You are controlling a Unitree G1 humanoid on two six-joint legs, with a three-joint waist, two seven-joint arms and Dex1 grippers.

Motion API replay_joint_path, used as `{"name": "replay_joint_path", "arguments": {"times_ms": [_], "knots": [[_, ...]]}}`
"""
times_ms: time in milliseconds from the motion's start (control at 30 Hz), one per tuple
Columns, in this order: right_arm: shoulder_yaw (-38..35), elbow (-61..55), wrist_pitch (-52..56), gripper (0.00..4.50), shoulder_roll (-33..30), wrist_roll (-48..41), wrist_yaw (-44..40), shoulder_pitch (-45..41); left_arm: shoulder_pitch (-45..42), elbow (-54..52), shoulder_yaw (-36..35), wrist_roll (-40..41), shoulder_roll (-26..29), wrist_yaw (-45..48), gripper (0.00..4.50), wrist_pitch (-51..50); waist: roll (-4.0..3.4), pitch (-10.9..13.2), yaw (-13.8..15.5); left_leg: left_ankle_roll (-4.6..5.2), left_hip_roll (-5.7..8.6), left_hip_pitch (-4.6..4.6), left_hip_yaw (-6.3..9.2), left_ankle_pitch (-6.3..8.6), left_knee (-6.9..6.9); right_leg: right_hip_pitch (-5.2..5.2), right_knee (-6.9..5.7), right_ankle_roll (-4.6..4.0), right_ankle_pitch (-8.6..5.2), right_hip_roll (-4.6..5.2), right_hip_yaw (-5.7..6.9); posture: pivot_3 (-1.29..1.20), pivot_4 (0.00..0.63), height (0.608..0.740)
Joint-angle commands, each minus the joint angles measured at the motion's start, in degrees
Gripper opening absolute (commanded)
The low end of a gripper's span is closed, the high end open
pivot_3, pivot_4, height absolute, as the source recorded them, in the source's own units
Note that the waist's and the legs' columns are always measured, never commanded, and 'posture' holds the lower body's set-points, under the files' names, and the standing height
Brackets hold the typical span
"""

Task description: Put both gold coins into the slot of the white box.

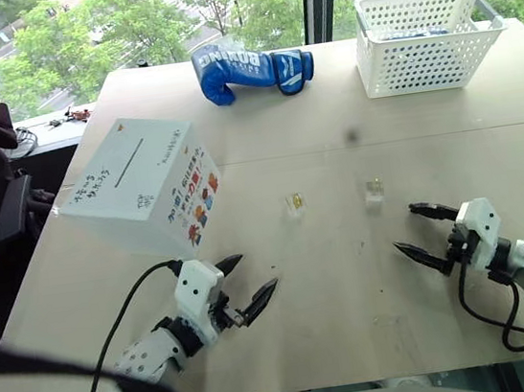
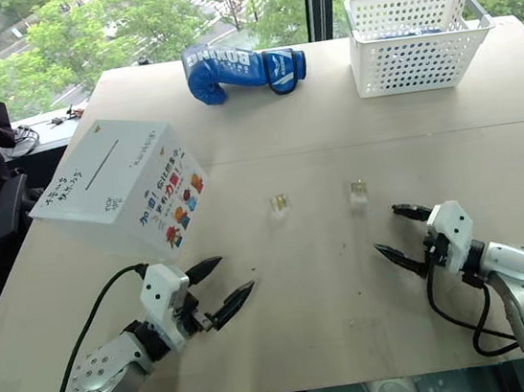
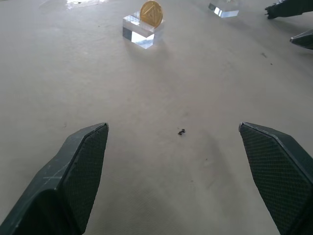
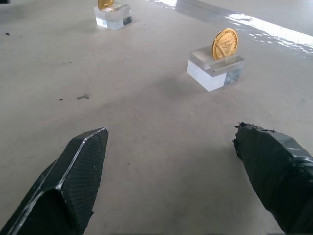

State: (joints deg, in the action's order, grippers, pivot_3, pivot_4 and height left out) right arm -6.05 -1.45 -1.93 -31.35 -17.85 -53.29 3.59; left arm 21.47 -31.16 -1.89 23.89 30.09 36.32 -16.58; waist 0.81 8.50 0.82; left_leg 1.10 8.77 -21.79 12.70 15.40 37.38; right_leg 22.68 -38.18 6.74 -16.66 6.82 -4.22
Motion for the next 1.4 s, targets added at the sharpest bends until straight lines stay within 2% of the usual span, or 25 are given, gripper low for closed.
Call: {"name": "replay_joint_path", "arguments": {"times_ms": [33,300,500,600,700,767,867,1233,1400], "knots": [[-0.3,-2.0,-0.6,4.5,0.6,-0.5,1.4,-0.8,0.2,-3.2,-1.9,1.6,0.7,1.7,4.38,1.5,0.0,0.0,0.0,0.0,0.0,0.0,0.01,0.0,0.0,0.0,0.0,0.0,0.0,0.0,0.0,0.0,0.15,0.721],[0.2,-7.2,9.5,4.5,7.8,-1.1,15.7,-8.4,-4.4,-5.6,-4.4,6.4,0.8,2.8,4.38,0.4,-0.06,0.0,0.0,-0.01,-0.02,0.0,0.01,0.0,0.0,0.01,-0.01,-0.01,0.0,-0.03,0.0,0.0,0.15,0.721],[3.4,-7.0,11.7,4.5,11.7,4.1,23.2,-12.1,-10.2,-7.2,-5.1,9.7,0.3,1.0,4.38,-1.4,-0.06,0.0,-0.1,-0.02,-0.01,-0.03,0.07,-0.01,-0.02,0.04,0.02,-0.01,0.0,-0.03,0.04,0.0,0.15,0.721],[4.7,-7.1,11.8,3.75,12.6,6.1,25.2,-11.9,-11.6,-7.2,-5.0,9.6,0.2,0.6,4.5,-1.6,-0.07,0.0,-0.2,-0.02,-0.01,-0.03,0.08,-0.01,-0.03,0.06,0.01,-0.01,0.0,-0.05,0.04,0.0,0.15,0.721],[5.6,-7.4,11.8,2.4,12.6,6.9,25.5,-11.5,-11.6,-6.9,-4.7,9.3,0.1,0.6,4.5,-1.5,-0.07,0.0,-0.4,-0.02,-0.01,-0.03,0.05,-0.01,-0.03,0.07,0.0,-0.01,0.01,-0.05,0.02,0.0,0.15,0.721],[5.9,-7.6,11.9,1.31,12.6,7.1,25.5,-11.4,-11.5,-6.8,-4.4,9.0,0.0,0.6,4.5,-1.3,-0.07,0.0,-0.4,-0.02,-0.01,-0.03,0.05,-0.01,-0.03,0.07,0.0,-0.01,0.0,-0.05,0.02,0.0,0.15,0.721],[6.8,-7.8,13.6,0.06,12.1,7.6,25.0,-11.4,-11.6,-6.6,-4.0,8.5,-0.2,0.6,4.5,-1.1,-0.07,0.0,-0.4,-0.02,-0.02,-0.02,0.06,-0.01,-0.03,0.07,0.0,-0.01,0.0,-0.06,0.02,0.0,0.15,0.721],[5.9,-9.8,18.1,0.06,12.1,6.3,25.5,-11.5,-11.8,-6.5,-3.7,7.6,-0.2,1.0,4.5,-1.3,-0.07,0.0,-0.5,-0.02,-0.02,-0.02,0.05,-0.01,-0.03,0.06,0.0,-0.01,0.01,-0.07,0.02,0.0,0.15,0.721],[2.7,-12.3,22.8,0.06,15.0,-0.6,25.8,-11.9,-12.4,-5.9,-3.0,7.7,-0.4,0.6,4.5,-1.9,-0.08,0.0,-0.6,-0.02,-0.02,-0.02,0.06,-0.01,-0.03,0.06,0.0,-0.01,0.0,-0.07,0.02,0.0,0.15,0.721]]}}
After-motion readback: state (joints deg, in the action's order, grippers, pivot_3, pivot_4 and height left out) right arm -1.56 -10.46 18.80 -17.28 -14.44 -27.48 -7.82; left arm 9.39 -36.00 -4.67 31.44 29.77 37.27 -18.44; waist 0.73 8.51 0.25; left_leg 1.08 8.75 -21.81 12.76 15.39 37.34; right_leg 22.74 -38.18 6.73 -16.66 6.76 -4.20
